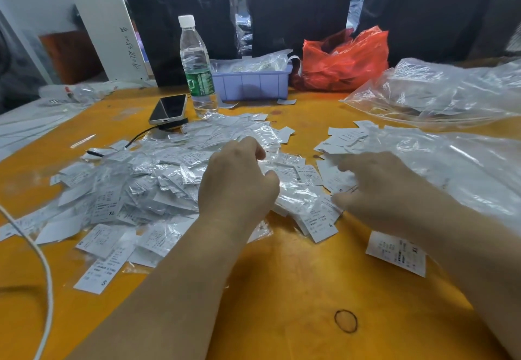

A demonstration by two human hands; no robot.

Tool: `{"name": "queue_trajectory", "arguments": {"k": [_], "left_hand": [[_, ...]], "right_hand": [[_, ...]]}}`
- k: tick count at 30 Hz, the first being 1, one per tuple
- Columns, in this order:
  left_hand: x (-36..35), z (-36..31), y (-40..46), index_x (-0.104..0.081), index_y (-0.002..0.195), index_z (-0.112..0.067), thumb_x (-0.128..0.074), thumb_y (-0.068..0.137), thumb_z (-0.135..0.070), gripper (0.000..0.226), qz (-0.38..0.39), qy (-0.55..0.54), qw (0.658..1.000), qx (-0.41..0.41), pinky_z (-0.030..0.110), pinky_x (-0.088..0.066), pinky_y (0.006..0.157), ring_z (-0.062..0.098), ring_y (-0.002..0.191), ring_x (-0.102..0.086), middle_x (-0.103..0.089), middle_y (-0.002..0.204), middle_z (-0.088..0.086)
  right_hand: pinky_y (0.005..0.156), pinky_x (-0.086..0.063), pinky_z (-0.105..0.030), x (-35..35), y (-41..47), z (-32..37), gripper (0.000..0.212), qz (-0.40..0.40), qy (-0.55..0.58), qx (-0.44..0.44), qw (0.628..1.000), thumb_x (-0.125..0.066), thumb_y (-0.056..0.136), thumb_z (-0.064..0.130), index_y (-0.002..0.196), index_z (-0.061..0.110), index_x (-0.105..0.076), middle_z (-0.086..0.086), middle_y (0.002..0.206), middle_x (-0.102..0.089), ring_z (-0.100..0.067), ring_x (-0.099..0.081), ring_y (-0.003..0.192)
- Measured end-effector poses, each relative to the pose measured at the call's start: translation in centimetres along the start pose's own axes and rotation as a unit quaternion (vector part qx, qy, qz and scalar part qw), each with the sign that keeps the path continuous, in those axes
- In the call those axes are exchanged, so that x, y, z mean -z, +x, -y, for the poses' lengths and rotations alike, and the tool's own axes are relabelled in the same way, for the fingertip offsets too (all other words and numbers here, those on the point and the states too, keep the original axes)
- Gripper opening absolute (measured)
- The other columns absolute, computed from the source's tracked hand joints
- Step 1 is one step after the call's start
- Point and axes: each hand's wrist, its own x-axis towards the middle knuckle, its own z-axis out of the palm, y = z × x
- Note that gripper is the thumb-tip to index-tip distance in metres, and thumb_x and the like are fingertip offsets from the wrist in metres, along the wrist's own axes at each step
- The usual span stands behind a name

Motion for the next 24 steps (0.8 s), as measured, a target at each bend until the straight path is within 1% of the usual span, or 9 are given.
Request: {"name": "queue_trajectory", "arguments": {"k": [2, 5, 7, 9, 11, 16, 18, 21, 24], "left_hand": [[-0.1, -0.3, -0.2, -0.06, 0.109, -0.025, -0.066, 0.084, -0.032, 0.027, 0.009, 0.009, 1.0, -0.009, 0.038, -0.053, 0.082, 0.019, 0.099, -0.055, -0.058, 0.104, -0.005], [-0.3, -0.8, -0.6, -0.062, 0.108, -0.027, -0.065, 0.084, -0.034, 0.025, 0.038, 0.007, 0.999, -0.015, 0.036, -0.052, 0.083, 0.017, 0.099, -0.056, -0.058, 0.106, -0.006], [-0.4, -1.0, -0.8, -0.062, 0.105, -0.028, -0.065, 0.084, -0.033, 0.021, 0.05, -0.004, 0.999, -0.02, 0.031, -0.05, 0.08, 0.015, 0.098, -0.055, -0.059, 0.104, -0.009], [-0.4, -1.1, -0.9, -0.061, 0.102, -0.028, -0.065, 0.085, -0.032, 0.018, 0.06, -0.015, 0.998, -0.024, 0.029, -0.047, 0.078, 0.014, 0.097, -0.055, -0.058, 0.102, -0.01], [-0.4, -1.2, -1.0, -0.061, 0.101, -0.028, -0.065, 0.086, -0.031, 0.016, 0.066, -0.021, 0.997, -0.032, 0.026, -0.045, 0.074, 0.012, 0.096, -0.054, -0.058, 0.101, -0.011], [-0.5, -1.4, -1.0, -0.063, 0.1, -0.03, -0.063, 0.088, -0.035, 0.013, 0.082, -0.092, 0.992, -0.026, 0.014, -0.038, 0.064, 0.004, 0.086, -0.054, -0.059, 0.096, -0.014], [-0.4, -1.6, -1.1, -0.064, 0.095, -0.031, -0.06, 0.091, -0.039, 0.01, 0.099, -0.148, 0.984, -0.008, 0.016, -0.038, 0.06, -0.001, 0.08, -0.055, -0.061, 0.089, -0.015], [-0.3, -1.9, -1.2, -0.064, 0.083, -0.028, -0.054, 0.094, -0.046, 0.023, 0.132, -0.202, 0.97, 0.0, 0.019, -0.039, 0.057, 0.001, 0.074, -0.058, -0.064, 0.079, -0.011], [-0.4, -2.1, -1.4, -0.066, 0.081, -0.024, -0.051, 0.096, -0.047, 0.032, 0.163, -0.229, 0.959, -0.004, 0.034, -0.05, 0.066, 0.01, 0.077, -0.061, -0.067, 0.08, -0.006]], "right_hand": [[0.071, -0.043, -0.03, -0.1, -0.1, 0.3, 0.028, 0.037, -0.04, -0.003, 0.998, -0.058, 0.088, 0.043, 0.102, 0.018, -0.059, -0.002, 0.113, -0.058, -0.018, -0.051, 0.099], [0.061, -0.047, -0.033, 0.1, -0.3, 0.2, 0.024, 0.016, -0.047, 0.009, 0.999, -0.06, 0.088, 0.035, 0.086, 0.011, -0.06, -0.005, 0.091, -0.061, -0.019, -0.056, 0.076], [0.07, -0.055, -0.04, 0.3, -0.3, 0.2, 0.023, -0.012, -0.05, 0.022, 0.998, -0.062, 0.088, 0.029, 0.092, 0.008, -0.067, -0.007, 0.093, -0.065, -0.023, -0.061, 0.081], [0.076, -0.055, -0.043, 0.3, -0.4, 0.3, 0.025, -0.024, -0.043, 0.034, 0.998, -0.062, 0.089, 0.029, 0.096, 0.007, -0.069, -0.007, 0.095, -0.067, -0.024, -0.062, 0.086], [0.075, -0.055, -0.042, 0.2, -0.5, 0.3, 0.027, -0.031, -0.026, 0.049, 0.998, -0.062, 0.091, 0.034, 0.094, 0.008, -0.069, -0.006, 0.093, -0.067, -0.023, -0.061, 0.085], [0.069, -0.047, -0.031, -0.2, -0.1, 0.4, 0.01, -0.102, 0.04, 0.112, 0.988, -0.064, 0.09, 0.025, 0.092, 0.019, -0.071, 0.006, 0.085, -0.062, -0.014, -0.054, 0.083], [0.07, -0.042, -0.028, -0.3, 0.0, 0.4, 0.012, -0.133, 0.07, 0.136, 0.979, -0.067, 0.09, 0.027, 0.098, 0.022, -0.074, 0.008, 0.089, -0.062, -0.012, -0.053, 0.087], [0.069, -0.044, -0.026, -0.2, -0.1, 0.6, 0.011, -0.146, 0.125, 0.183, 0.964, -0.071, 0.088, 0.027, 0.097, 0.023, -0.075, 0.008, 0.09, -0.062, -0.01, -0.054, 0.085], [0.071, -0.046, -0.028, -0.2, -0.2, 0.7, 0.007, -0.13, 0.166, 0.219, 0.953, -0.072, 0.087, 0.024, 0.093, 0.023, -0.076, 0.008, 0.089, -0.06, -0.009, -0.055, 0.084]]}}
